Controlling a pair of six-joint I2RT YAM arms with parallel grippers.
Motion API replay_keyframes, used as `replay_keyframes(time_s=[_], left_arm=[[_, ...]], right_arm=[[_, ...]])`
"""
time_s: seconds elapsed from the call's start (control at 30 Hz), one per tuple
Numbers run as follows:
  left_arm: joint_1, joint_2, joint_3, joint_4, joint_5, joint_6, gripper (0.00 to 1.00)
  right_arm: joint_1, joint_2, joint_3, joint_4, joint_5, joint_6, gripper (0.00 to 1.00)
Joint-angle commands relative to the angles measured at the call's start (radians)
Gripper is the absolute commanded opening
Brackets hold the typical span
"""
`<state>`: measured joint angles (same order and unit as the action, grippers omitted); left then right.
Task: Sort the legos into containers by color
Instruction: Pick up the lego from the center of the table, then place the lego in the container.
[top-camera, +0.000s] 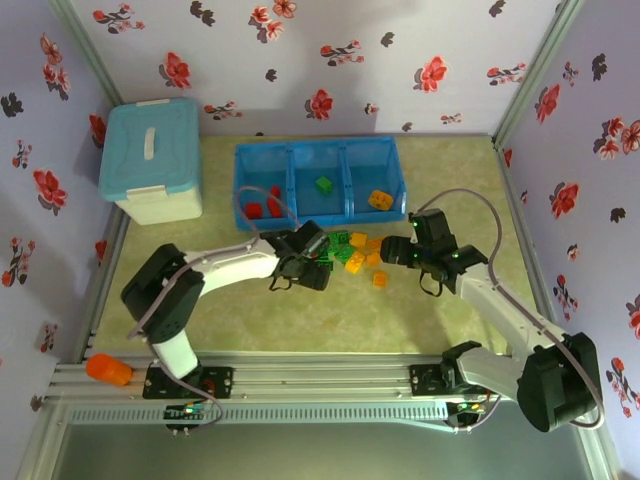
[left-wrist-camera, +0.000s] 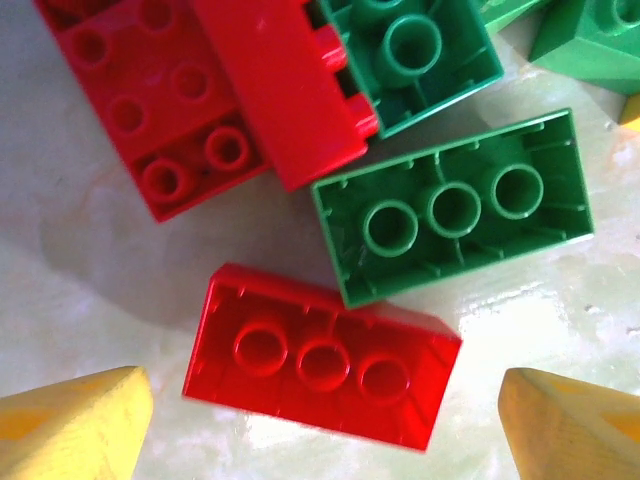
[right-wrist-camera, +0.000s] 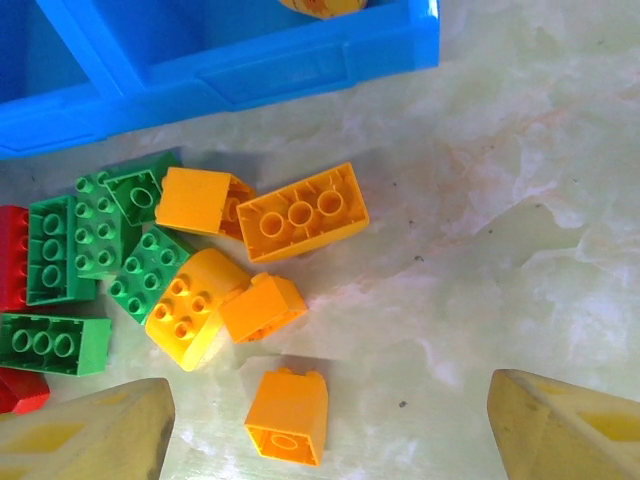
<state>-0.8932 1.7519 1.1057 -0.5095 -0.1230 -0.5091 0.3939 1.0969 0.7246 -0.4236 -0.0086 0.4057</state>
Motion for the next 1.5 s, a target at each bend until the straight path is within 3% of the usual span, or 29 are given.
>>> replay_keyframes(time_s=[0.0, 0.37, 0.7, 0.87, 0.97, 1.13, 1.27, 1.47], left_arm=[[-0.01, 0.065, 0.074, -0.112, -0.012, 0.081, 0.9], [-0.036, 0.138, 0.1, -0.136, 0.002, 0.11, 0.87], [-0.036, 0.102, 0.1, -0.128, -0.036, 0.104, 0.59], [-0.023, -0.02, 0.059, -0.097, -0.035, 0.07, 0.55], [0.05, -0.139, 0.028, -0.072, -0.026, 0.064, 0.54], [0.247, -0.231, 0.042, -0.032, 0.015, 0.075, 0.52], [0.401, -0.193, 0.101, 0.003, 0.067, 0.076, 0.52], [0.491, -0.028, 0.291, -0.036, 0.091, 0.112, 0.52]], right_arm=[[0.003, -0.033, -0.017, 0.03, -0.004, 0.024, 0.82], [-0.006, -0.083, -0.078, 0.04, 0.009, 0.041, 0.82], [-0.007, -0.122, -0.091, 0.029, 0.009, 0.054, 0.82], [-0.007, -0.151, -0.103, 0.015, 0.013, 0.058, 0.82], [-0.007, -0.169, -0.115, 0.014, 0.008, 0.059, 0.82], [-0.002, -0.15, -0.128, 0.009, -0.052, 0.043, 0.81], [0.01, -0.155, -0.146, 0.0, -0.059, 0.053, 0.8], [0.041, -0.159, -0.153, -0.029, -0.053, 0.056, 0.8]])
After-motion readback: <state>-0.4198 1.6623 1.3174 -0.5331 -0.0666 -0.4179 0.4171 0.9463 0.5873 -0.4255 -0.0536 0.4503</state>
